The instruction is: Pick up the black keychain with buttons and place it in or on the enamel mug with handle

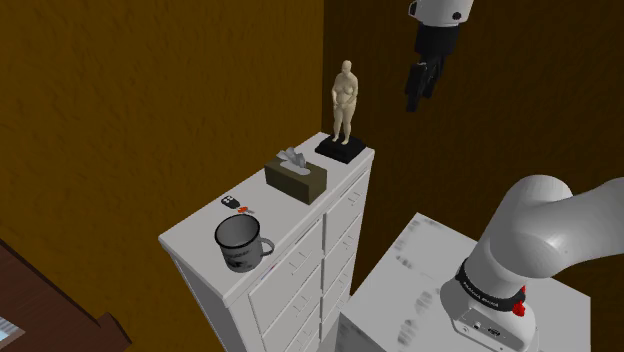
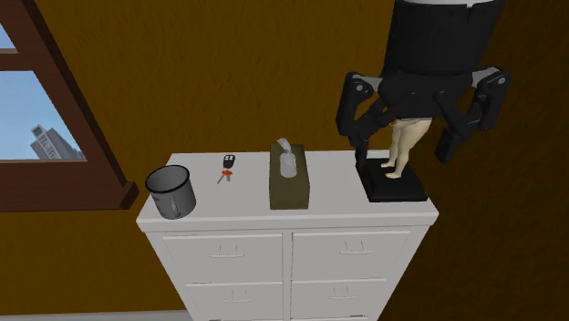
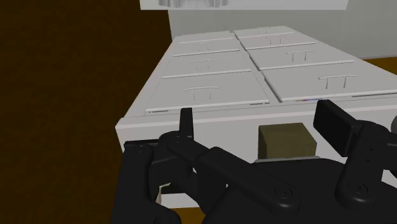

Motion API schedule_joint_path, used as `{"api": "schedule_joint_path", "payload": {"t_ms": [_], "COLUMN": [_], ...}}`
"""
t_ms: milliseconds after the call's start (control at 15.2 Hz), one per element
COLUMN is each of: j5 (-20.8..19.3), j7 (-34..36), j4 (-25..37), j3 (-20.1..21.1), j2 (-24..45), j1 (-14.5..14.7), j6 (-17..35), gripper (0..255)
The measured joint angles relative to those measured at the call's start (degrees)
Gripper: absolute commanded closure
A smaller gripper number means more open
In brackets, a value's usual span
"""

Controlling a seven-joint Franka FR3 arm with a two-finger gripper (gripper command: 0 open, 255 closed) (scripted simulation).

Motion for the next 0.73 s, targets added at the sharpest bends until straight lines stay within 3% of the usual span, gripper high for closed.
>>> {"api": "schedule_joint_path", "payload": {"t_ms": [132, 726], "j5": [0.3, 4.6], "j7": [0.5, 7.6], "j4": [-0.1, -3.3], "j3": [0.4, 6.2], "j2": [0.6, 9.4], "j1": [0.2, 2.7], "j6": [0.7, 12.5], "gripper": [0, 0]}}
